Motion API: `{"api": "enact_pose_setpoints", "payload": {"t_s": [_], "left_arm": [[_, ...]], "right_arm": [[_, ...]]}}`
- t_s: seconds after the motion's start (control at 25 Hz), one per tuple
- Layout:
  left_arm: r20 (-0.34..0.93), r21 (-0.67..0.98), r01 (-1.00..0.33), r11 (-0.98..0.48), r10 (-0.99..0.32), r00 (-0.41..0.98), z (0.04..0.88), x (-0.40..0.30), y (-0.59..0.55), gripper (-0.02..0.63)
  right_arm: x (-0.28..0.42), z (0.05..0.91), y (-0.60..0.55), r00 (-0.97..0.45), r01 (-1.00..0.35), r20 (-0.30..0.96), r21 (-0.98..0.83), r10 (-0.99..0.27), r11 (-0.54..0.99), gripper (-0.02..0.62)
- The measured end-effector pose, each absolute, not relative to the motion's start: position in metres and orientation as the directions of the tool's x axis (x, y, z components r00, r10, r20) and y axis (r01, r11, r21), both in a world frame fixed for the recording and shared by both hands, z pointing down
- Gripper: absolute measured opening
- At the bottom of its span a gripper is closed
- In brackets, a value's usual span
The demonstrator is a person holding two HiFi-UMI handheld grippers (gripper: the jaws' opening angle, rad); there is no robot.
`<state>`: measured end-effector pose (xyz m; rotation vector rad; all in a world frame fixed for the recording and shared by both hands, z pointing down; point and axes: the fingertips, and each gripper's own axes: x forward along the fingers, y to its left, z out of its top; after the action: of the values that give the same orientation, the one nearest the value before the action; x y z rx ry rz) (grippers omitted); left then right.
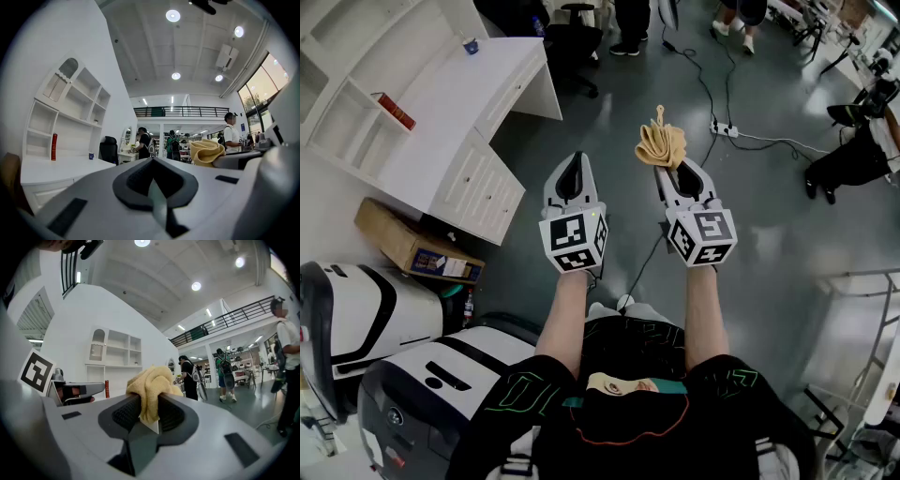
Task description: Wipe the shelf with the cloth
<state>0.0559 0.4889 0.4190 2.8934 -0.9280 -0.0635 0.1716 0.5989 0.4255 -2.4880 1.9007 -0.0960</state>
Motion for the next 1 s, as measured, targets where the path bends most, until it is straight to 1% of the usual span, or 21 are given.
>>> {"api": "enact_pose_setpoints", "payload": {"t_s": [0.12,0.2,0.28,0.44,0.68,1.0], "left_arm": [[-0.004,0.114,-0.579,-0.807,-0.584,0.812,0.421,0.056,0.489,0.0],[0.002,0.12,-0.581,-0.805,-0.585,0.811,0.424,0.058,0.489,-0.001],[0.014,0.127,-0.579,-0.805,-0.583,0.813,0.43,0.062,0.489,-0.001],[0.034,0.138,-0.587,-0.798,-0.589,0.808,0.439,0.066,0.487,0.0],[0.005,0.136,-0.591,-0.795,-0.596,0.803,0.426,0.076,0.486,0.0],[-0.013,0.147,-0.626,-0.766,-0.635,0.773,0.417,0.068,0.465,0.0]], "right_arm": [[0.168,0.426,0.598,0.241,-0.969,0.049,-0.043,-0.969,-0.243,0.107],[0.17,0.428,0.598,0.236,-0.968,0.051,-0.079,-0.97,-0.239,0.107],[0.176,0.43,0.599,0.241,-0.961,0.052,-0.128,-0.969,-0.246,0.109],[0.186,0.442,0.6,0.256,-0.955,0.078,-0.134,-0.964,-0.264,0.109],[0.205,0.434,0.596,0.257,-0.953,0.059,-0.149,-0.965,-0.263,0.109],[0.208,0.423,0.575,0.215,-0.965,0.034,-0.144,-0.976,-0.218,0.109]]}}
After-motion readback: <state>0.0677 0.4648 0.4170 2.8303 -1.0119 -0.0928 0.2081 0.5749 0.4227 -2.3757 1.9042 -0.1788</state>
